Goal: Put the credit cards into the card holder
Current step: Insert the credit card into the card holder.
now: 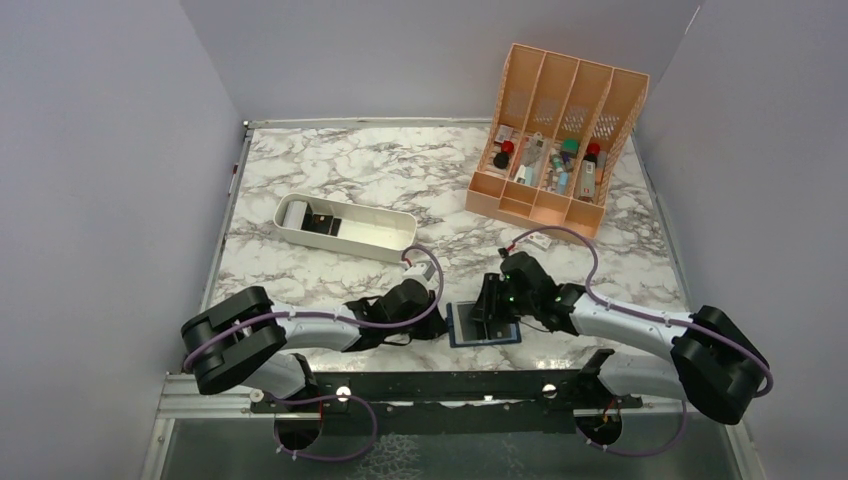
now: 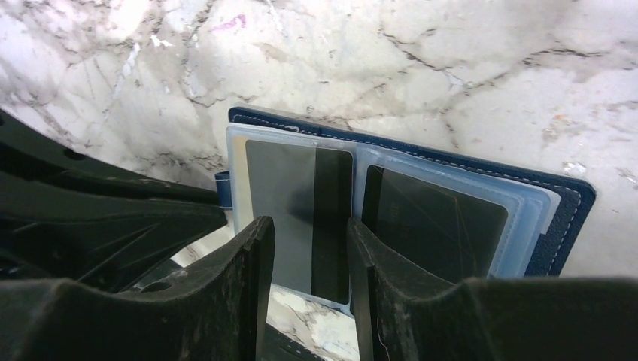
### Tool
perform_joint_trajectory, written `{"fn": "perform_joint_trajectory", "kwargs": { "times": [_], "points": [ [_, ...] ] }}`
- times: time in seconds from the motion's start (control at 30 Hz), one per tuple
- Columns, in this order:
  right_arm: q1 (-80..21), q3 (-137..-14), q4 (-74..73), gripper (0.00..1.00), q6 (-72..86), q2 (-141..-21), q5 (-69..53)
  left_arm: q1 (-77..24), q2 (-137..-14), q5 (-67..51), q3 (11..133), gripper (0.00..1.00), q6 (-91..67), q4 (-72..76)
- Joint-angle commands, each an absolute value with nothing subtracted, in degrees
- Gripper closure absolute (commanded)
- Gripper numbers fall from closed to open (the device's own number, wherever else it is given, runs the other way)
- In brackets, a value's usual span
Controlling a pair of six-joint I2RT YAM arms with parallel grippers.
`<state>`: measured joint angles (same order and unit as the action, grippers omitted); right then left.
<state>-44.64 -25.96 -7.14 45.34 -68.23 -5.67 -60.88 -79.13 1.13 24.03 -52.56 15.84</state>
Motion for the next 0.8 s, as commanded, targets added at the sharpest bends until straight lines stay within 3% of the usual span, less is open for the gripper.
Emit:
{"fn": "perform_joint_trajectory", "kwargs": {
  "times": [0.0, 0.43, 0.77],
  "points": [
    [-44.7, -24.3, -0.5, 0.55, 45.5, -69.1, -10.6, -61.1, -81.1, 0.0, 26.4, 0.87, -51.3, 18.2],
    [-44.7, -21.4, 10.9, 0.56, 51.7, -72.3, -20.4, -61.1, -78.6, 0.7, 24.5, 0.91, -52.7, 18.4],
    [-44.7, -27.3, -11.5, 0.51, 47.1, -64.3, -6.9, -61.1, -71.8, 2.9, 22.8, 0.85, -53.8, 15.6]
  ]
}}
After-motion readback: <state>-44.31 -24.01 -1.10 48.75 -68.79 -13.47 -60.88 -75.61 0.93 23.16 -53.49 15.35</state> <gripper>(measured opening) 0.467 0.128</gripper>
